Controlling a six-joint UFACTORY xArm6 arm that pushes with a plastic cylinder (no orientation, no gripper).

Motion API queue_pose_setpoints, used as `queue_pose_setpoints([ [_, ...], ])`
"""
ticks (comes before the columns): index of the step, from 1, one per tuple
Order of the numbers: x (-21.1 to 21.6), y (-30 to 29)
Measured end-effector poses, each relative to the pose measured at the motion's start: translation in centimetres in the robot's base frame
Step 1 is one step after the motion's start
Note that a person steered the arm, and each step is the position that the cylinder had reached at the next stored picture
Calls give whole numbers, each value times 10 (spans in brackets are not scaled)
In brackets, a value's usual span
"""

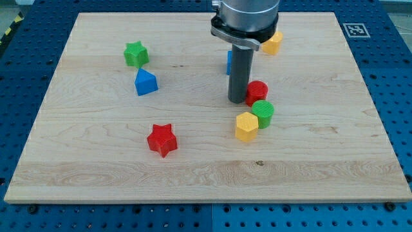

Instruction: Push the blue cube into red circle

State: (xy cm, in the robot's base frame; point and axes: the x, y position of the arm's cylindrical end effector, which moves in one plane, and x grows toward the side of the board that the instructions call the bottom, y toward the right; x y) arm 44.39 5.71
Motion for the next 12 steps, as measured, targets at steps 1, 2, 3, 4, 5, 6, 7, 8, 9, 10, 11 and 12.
queue_pose_setpoints([
  [1, 0, 4],
  [2, -23, 3],
  [3, -32, 6],
  [4, -35, 42],
  [5, -21, 42],
  [6, -23, 43],
  [7, -34, 64],
  [8, -34, 63],
  [9, -33, 25],
  [10, -33, -15],
  [11, -35, -44],
  [12, -36, -52],
])
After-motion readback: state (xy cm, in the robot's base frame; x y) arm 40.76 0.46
